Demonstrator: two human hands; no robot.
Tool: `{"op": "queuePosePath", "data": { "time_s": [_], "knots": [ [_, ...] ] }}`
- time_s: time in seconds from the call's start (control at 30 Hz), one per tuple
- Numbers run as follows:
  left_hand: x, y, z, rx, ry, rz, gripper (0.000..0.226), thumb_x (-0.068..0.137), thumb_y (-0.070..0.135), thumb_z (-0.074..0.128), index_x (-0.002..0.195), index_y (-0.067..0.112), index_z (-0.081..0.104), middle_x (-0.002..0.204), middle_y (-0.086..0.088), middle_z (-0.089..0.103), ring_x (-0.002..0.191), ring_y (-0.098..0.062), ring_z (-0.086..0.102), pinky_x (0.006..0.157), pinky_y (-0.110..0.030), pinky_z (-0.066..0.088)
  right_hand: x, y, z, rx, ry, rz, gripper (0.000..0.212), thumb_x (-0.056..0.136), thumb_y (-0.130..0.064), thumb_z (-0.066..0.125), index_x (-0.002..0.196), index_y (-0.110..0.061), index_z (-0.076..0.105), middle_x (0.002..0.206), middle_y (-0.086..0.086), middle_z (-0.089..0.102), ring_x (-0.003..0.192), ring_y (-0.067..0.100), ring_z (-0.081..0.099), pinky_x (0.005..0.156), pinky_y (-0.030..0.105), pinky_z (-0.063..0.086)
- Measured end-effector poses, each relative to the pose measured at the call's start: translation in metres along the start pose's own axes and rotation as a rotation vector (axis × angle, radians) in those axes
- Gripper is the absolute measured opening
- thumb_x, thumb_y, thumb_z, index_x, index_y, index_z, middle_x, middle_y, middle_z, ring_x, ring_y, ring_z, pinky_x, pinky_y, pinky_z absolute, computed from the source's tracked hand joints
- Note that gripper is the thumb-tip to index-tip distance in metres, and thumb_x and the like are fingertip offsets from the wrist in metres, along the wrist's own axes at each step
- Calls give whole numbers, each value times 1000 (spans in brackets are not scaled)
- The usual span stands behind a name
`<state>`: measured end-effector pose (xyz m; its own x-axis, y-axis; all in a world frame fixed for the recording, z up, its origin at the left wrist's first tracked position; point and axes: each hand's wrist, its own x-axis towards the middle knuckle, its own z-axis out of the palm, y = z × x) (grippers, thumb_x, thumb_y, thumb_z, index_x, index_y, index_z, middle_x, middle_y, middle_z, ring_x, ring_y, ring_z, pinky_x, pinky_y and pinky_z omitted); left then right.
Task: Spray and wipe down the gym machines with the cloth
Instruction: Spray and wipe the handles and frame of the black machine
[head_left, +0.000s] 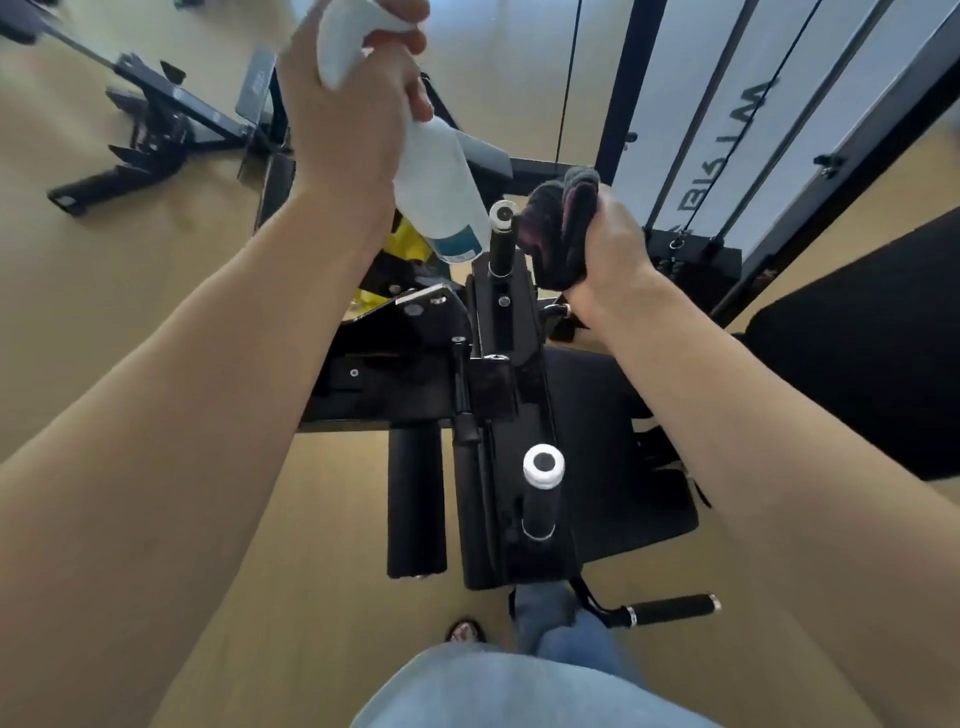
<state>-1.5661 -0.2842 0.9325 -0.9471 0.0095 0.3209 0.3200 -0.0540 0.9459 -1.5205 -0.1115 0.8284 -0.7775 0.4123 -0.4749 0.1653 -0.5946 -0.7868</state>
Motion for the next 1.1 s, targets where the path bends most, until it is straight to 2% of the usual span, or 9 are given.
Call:
{"op": "queuePosePath", "data": {
  "time_s": [0.1,0.2,0.3,0.47,0.53,0.63,0.8,0.97,1.1],
  "knots": [
    [-22,14,-12,-164,30,-76,33,78,-16,52,71,14,65,69,-1,65,53,-18,50,57,-28,44,-31,11,-2,-48,26,-59,26,94,-37,57,96,-14,70,84,6,71,80,25,70,81,44,60],
    [-54,26,-17,-286,-6,-167,39,78,-20,50,65,14,65,69,-8,63,50,-21,47,56,-29,41,-70,26,-4,-29,39,-59,31,97,-39,55,92,-12,69,79,9,70,72,27,68,73,40,58],
    [-85,28,-23,-178,-109,-196,37,81,-17,51,69,13,70,68,-4,61,51,-19,50,53,-27,42,-106,37,-16,-30,70,-64,35,102,-36,50,85,-12,69,69,6,70,62,23,66,71,39,60],
    [-145,17,-41,-25,-216,-297,34,88,-11,53,78,15,72,72,0,63,56,-14,55,57,-29,49,-149,51,-43,-154,200,-93,32,102,-38,52,91,-15,72,87,6,74,83,26,73,74,36,62],
    [-168,12,-46,25,-242,-322,33,88,-8,52,77,16,72,77,0,64,58,-14,56,59,-30,50,-155,55,-52,-191,236,-94,32,101,-38,51,89,-16,71,92,6,75,93,27,73,83,39,62],
    [-201,2,-51,139,-221,-376,34,87,-6,50,75,17,71,73,1,62,57,-15,55,60,-30,49,-163,63,-68,-227,245,-97,34,99,-39,51,87,-15,72,95,7,75,100,32,72,93,47,59],
    [-259,-15,-53,341,-185,-487,33,86,-6,44,83,12,72,59,-1,56,51,-8,53,50,-17,46,-184,100,-106,-312,179,-7,36,96,-44,50,96,-19,75,99,2,77,99,24,72,96,45,57],
    [-321,-42,-60,487,-151,-633,26,92,1,49,90,13,72,70,-5,59,55,-8,55,53,-20,49,-210,132,-144,-305,169,106,34,102,-39,46,93,-20,72,92,3,75,88,22,73,80,36,62],
    [-366,-56,-71,504,-117,-773,21,94,2,52,96,9,72,75,-8,60,62,-16,55,58,-26,47,-227,152,-163,-296,139,197,34,105,-36,43,101,-17,71,95,6,74,67,14,69,47,18,52]
  ]
}}
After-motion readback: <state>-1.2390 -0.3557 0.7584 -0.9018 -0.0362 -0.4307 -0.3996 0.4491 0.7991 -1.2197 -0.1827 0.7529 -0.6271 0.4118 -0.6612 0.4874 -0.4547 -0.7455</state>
